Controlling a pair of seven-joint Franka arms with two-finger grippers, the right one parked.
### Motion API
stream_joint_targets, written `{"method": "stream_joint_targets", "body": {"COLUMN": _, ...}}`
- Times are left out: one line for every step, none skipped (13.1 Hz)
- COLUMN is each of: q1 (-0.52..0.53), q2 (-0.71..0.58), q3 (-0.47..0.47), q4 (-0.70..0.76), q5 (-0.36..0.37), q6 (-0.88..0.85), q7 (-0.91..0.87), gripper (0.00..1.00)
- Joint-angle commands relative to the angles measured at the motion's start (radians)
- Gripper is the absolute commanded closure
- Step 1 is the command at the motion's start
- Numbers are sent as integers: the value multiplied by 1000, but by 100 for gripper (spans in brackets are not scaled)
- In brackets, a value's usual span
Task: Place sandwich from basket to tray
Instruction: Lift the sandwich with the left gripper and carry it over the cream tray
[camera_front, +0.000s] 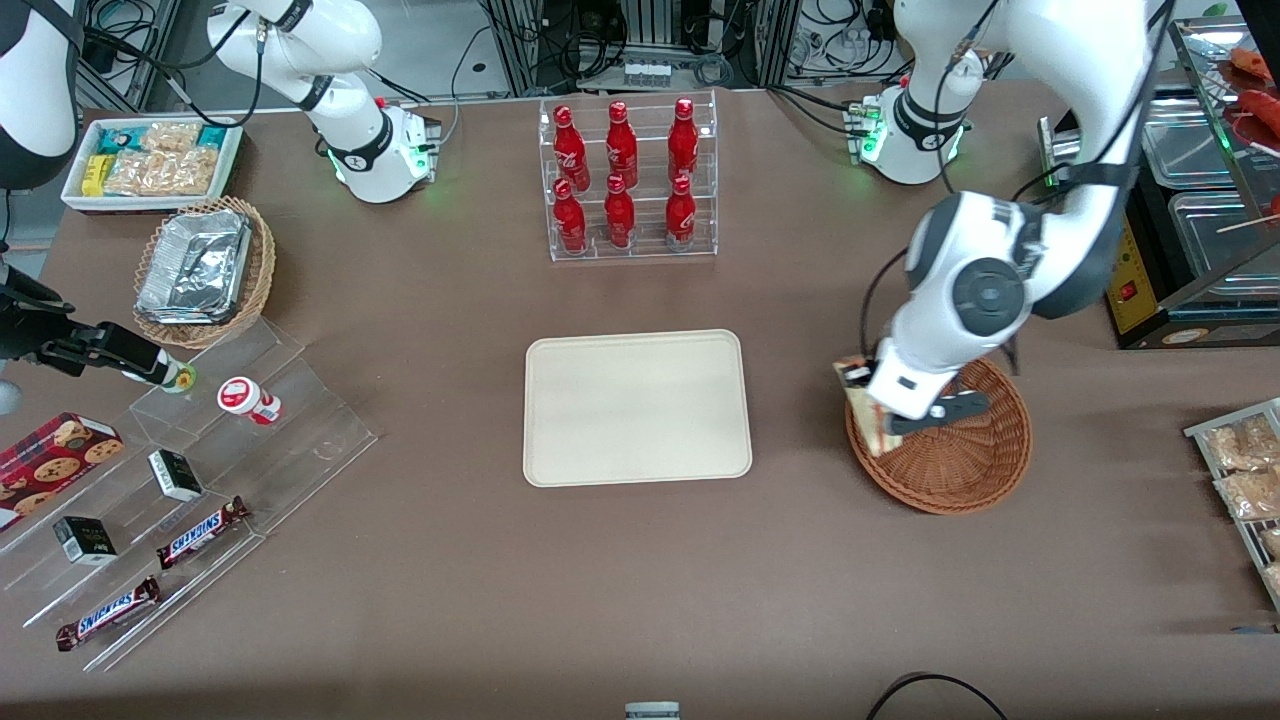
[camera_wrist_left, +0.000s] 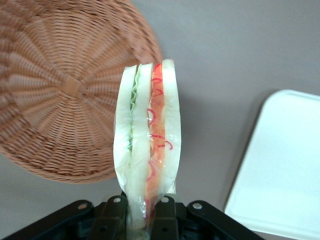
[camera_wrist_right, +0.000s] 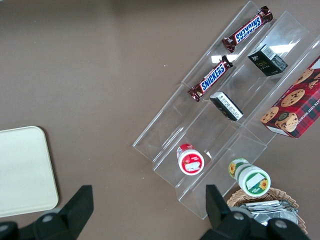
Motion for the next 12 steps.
{"method": "stream_joint_targets", "body": {"q1": -94, "q2": 78, "q3": 10, "q4": 99, "q5": 11, "q6": -21, "q7": -14, "gripper": 100}}
{"method": "stream_joint_targets", "body": {"q1": -129, "q2": 104, "q3": 10, "q4": 125, "q5": 6, "q6": -19, "q7": -19, "gripper": 100}}
{"method": "stream_joint_targets", "body": {"q1": -166, "q2": 135, "q3": 10, "q4": 158, "q5": 3, "q6": -18, "q7": -49, "gripper": 100}}
{"method": "stream_joint_targets", "body": {"q1": -197, "q2": 173, "q3": 10, "q4": 192, "q5": 12, "q6": -16, "q7": -109, "gripper": 100}}
{"method": "stream_joint_targets", "body": {"q1": -229, "q2": 215, "q3": 10, "q4": 232, "q5": 12, "q6": -13, "q7": -152, "gripper": 100}}
{"method": "stream_joint_targets", "body": {"q1": -255, "q2": 250, "q3": 10, "q4": 269, "q5": 9, "q6": -13, "q7": -183, "gripper": 100}}
{"method": "stream_joint_targets", "body": {"q1": -287, "q2": 285, "q3": 10, "q4": 306, "q5": 9, "q6": -8, "q7": -227, "gripper": 100}}
{"method": "stream_joint_targets", "body": {"q1": -315, "q2": 325, "q3": 10, "q4": 341, "q5": 8, "q6": -8, "q7": -257, "gripper": 100}}
{"method": "stream_joint_targets", "body": {"q1": -347, "q2": 373, "q3": 10, "q4": 401, "q5": 8, "q6": -8, "q7": -286, "gripper": 100}}
{"method": "stream_joint_targets", "body": {"q1": -368, "q2": 408, "q3": 10, "q4": 448, "q5": 8, "q6": -8, "q7": -315, "gripper": 100}}
{"method": "stream_joint_targets", "body": {"q1": -384, "q2": 430, "q3": 10, "q4": 481, "q5": 8, "q6": -7, "q7": -338, "gripper": 100}}
{"method": "stream_joint_targets", "body": {"q1": -401, "q2": 448, "q3": 10, "q4": 507, "q5": 9, "q6": -2, "q7": -355, "gripper": 100}}
